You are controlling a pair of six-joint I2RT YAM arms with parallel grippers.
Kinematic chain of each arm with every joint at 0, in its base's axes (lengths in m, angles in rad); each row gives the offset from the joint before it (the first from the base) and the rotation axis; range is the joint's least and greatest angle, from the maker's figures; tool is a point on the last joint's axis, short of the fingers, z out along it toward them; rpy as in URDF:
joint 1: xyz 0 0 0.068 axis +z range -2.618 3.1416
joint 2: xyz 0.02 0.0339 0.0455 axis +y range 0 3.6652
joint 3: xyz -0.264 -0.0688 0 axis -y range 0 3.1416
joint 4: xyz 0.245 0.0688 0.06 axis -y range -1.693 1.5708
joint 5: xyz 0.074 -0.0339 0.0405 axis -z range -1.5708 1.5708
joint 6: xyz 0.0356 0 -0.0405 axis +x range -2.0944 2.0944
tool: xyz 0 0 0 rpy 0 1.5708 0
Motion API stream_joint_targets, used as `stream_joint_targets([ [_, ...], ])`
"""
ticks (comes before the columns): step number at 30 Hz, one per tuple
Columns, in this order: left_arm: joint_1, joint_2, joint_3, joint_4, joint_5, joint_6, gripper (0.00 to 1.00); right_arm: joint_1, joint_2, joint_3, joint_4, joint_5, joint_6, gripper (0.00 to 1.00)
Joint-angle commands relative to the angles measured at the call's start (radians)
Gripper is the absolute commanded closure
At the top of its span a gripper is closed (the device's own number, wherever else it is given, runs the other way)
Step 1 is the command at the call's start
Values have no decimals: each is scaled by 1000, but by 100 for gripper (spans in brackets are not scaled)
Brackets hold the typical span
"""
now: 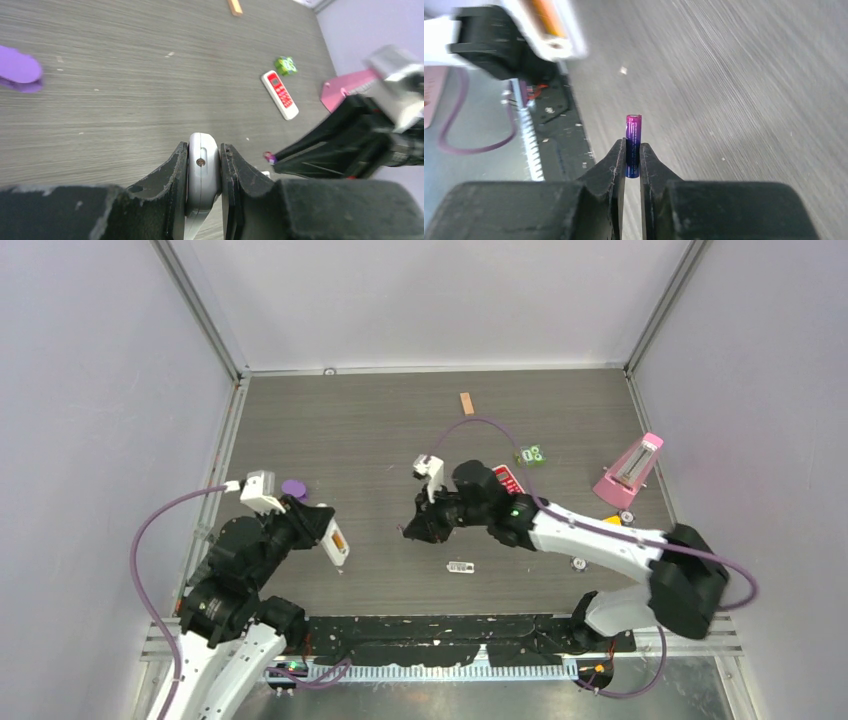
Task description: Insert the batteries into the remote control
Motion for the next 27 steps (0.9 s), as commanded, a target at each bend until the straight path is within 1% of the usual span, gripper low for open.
stream_joint_targets([
  [1, 0, 57, -25, 203, 189, -59, 100, 2, -237, -106, 162, -161, -101, 95],
  [2, 0, 70, -34, 241, 227, -72, 100, 2, -304, -143, 200, -203, -114, 95],
  [3, 0, 85, -44, 280, 266, -85, 100, 2, -335, -157, 214, -243, -118, 95],
  [4, 0, 99, -56, 332, 327, -95, 100, 2, -390, -177, 230, -261, -127, 95],
  [6, 0, 137, -87, 465, 455, -124, 100, 2, -452, -187, 229, -323, -144, 95],
  [9, 0, 194, -138, 671, 600, -219, 100, 3, -518, -192, 230, -402, -150, 95],
  [12, -1, 238, -183, 856, 637, -306, 100, 4, -552, -186, 225, -395, -133, 95],
  [14, -1, 261, -217, 966, 626, -366, 100, 4, -552, -145, 165, -343, -105, 95],
  [16, -3, 291, -254, 1090, 617, -434, 100, 6, -528, -83, 61, -280, -76, 95],
  [17, -4, 309, -272, 1136, 606, -465, 100, 9, -510, -59, -25, -211, -52, 95],
  [20, -17, 383, -297, 1256, 580, -547, 100, 20, -470, 39, -170, -14, 2, 95],
  [21, -18, 419, -302, 1281, 570, -579, 100, 22, -455, 65, -224, 13, 23, 95],
  [23, -20, 483, -320, 1380, 566, -650, 100, 33, -435, 100, -280, 60, 44, 95],
  [27, -20, 603, -346, 1562, 566, -809, 100, 79, -379, 196, -419, 182, 50, 95],
])
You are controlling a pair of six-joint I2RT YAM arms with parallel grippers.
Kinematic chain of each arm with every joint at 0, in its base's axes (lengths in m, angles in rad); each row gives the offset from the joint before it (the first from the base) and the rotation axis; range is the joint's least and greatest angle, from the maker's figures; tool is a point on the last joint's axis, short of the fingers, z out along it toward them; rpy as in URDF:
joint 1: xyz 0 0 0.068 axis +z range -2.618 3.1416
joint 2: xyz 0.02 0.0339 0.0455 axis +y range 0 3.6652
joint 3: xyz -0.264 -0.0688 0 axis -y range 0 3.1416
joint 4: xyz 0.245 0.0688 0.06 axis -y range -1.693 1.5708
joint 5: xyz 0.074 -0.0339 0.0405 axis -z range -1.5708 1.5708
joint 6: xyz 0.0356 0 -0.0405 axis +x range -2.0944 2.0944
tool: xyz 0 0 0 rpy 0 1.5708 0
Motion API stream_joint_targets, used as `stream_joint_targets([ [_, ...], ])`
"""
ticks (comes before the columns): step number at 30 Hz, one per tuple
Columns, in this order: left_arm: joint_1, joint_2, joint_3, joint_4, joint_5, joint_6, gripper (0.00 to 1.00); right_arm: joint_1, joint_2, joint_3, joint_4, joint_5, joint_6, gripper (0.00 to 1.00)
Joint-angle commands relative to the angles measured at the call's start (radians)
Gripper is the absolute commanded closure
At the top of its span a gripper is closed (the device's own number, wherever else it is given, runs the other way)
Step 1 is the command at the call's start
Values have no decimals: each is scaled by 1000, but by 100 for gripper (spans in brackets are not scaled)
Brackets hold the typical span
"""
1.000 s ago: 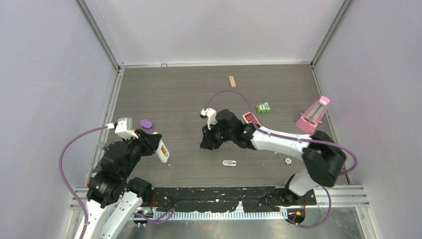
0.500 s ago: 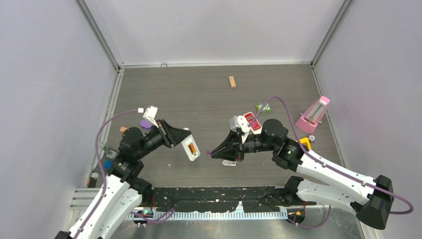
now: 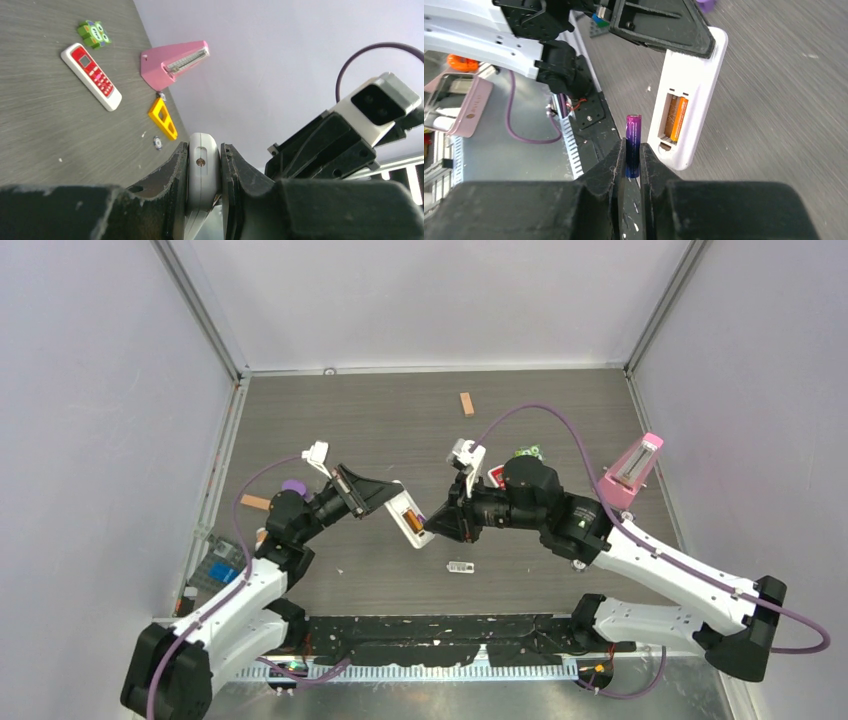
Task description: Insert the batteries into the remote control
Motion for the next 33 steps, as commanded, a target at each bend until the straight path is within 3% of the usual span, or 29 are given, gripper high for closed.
stream_joint_targets([
  [1, -5, 103, -24, 345, -7, -226, 100, 45, 65, 132, -224, 202, 36, 95],
  [8, -5, 190, -56, 483, -12, -335, 100, 113, 169, 286, -364, 347, 9, 95],
  [21, -5, 188, -74, 431, -10, -361, 100, 162, 334, 441, -485, 492, 3, 91],
  [27, -5, 222, -83, 464, -8, -400, 100, 169, 373, 457, -503, 484, 3, 84],
  [33, -5, 243, -93, 496, -7, -413, 100, 169, 358, 466, -501, 505, 24, 68],
])
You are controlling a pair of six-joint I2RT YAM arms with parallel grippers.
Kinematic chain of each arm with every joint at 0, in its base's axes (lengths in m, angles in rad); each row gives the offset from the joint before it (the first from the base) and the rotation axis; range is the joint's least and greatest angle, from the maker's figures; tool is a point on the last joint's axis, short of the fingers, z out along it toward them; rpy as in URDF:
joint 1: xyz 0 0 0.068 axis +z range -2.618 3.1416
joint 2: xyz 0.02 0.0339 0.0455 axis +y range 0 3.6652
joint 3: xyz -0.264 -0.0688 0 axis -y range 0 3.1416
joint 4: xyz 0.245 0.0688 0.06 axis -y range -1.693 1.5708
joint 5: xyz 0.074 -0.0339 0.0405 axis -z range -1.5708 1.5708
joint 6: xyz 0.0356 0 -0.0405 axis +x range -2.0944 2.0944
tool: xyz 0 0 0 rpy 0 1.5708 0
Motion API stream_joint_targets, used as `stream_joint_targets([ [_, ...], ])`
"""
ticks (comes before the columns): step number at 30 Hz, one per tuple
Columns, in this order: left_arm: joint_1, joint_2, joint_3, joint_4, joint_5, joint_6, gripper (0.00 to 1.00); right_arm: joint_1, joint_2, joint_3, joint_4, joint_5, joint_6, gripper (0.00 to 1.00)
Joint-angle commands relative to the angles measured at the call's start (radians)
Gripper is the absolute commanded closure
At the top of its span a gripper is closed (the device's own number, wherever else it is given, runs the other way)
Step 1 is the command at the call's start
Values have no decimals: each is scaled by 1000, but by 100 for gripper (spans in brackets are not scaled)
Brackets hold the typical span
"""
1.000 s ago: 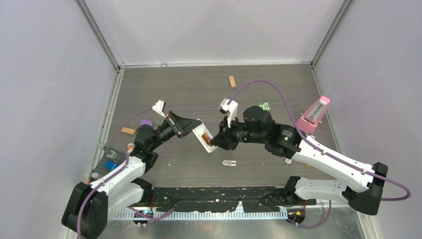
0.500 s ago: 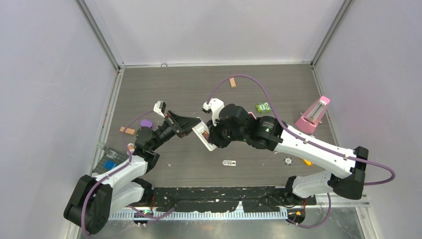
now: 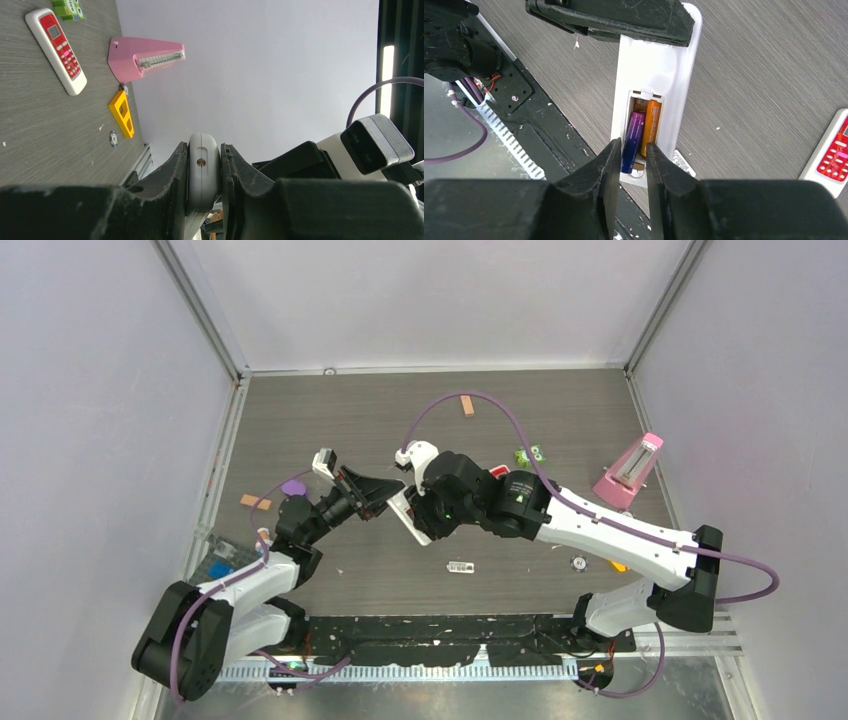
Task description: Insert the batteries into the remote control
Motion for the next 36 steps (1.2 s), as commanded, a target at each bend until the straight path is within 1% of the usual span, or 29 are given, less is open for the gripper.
stream_joint_targets([
  [1, -4, 1, -2, 114, 9, -32, 100, 2, -25, 51, 3, 48, 15, 67],
  [4, -4, 2, -8, 114, 2, -37, 100, 1, -47, 57, 14, 63, 34, 61],
  [8, -4, -1, -16, 115, -3, -51, 100, -12, -89, 44, 28, 89, 72, 57],
  [9, -4, -2, -16, 116, -4, -55, 100, -18, -98, 28, 33, 93, 79, 56],
  [15, -4, -20, -34, 120, -23, -105, 100, -34, -218, -90, 127, 97, 165, 40],
  [17, -4, -27, -46, 114, -37, -137, 100, -36, -278, -144, 185, 77, 184, 38],
  [21, -4, -38, -63, 113, -56, -193, 100, -36, -314, -200, 241, 34, 192, 38],
  [23, -5, -51, -74, 109, -69, -216, 100, -36, -322, -219, 276, -30, 171, 37],
  [24, -5, -58, -77, 105, -74, -229, 100, -36, -324, -231, 287, -97, 163, 37],
  [26, -5, -71, -81, 98, -77, -244, 100, -36, -330, -239, 300, -154, 151, 37],
  [29, -7, -95, -80, 90, -81, -259, 100, -37, -324, -240, 289, -161, 143, 37],
  [33, -8, -129, -75, 56, -84, -259, 100, -36, -309, -238, 287, -163, 145, 42],
  [36, -10, -153, -75, 30, -87, -252, 100, -36, -296, -242, 300, -158, 154, 51],
])
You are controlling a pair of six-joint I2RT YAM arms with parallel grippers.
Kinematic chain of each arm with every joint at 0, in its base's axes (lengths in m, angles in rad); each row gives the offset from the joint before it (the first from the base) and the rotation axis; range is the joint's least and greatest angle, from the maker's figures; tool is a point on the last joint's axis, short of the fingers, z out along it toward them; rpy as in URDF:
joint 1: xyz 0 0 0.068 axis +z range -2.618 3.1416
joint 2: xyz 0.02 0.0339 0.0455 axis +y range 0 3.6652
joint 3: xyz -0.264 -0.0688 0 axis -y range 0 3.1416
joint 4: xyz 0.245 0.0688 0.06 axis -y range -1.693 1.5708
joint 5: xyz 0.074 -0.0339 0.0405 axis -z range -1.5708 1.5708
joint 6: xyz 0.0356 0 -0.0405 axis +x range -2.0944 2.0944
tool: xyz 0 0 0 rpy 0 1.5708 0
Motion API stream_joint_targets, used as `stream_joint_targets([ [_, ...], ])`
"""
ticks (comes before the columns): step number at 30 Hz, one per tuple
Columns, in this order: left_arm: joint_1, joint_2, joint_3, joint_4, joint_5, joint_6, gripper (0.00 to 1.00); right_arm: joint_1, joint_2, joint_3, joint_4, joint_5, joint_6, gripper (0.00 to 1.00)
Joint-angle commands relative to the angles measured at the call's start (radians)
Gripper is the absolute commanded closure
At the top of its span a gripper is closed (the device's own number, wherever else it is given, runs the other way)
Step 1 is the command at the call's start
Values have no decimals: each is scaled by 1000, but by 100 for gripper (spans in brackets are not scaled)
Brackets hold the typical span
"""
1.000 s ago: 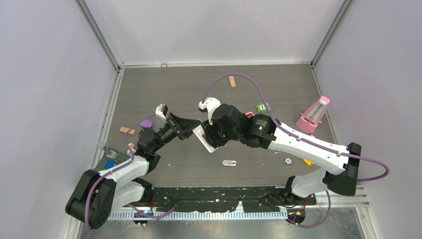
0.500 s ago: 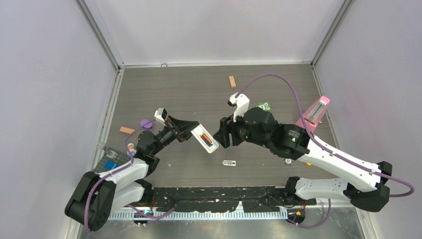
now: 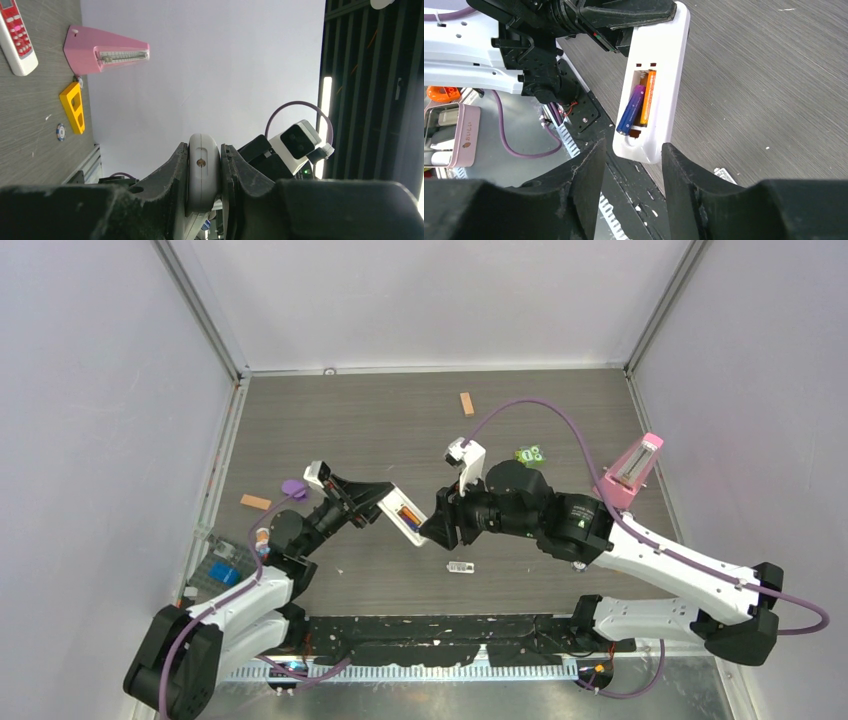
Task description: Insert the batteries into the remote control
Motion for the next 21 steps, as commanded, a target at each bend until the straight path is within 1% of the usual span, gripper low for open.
stream_joint_targets([
  [1, -6, -43, 10, -1, -18, -6, 100, -1, 17, 1, 70, -18, 4, 52],
  [4, -8, -49, 11, -16, -17, 1, 100, -2, 30, 0, 80, -17, 7, 56],
  [12, -13, -47, 17, -19, -16, 7, 100, -1, 56, 1, 80, -3, 1, 62],
  [19, -15, -45, 21, -19, -13, 10, 100, -1, 79, -1, 82, -5, -7, 69],
  [21, -15, -46, 20, -19, -14, 9, 100, -1, 85, -2, 82, -1, -10, 69],
])
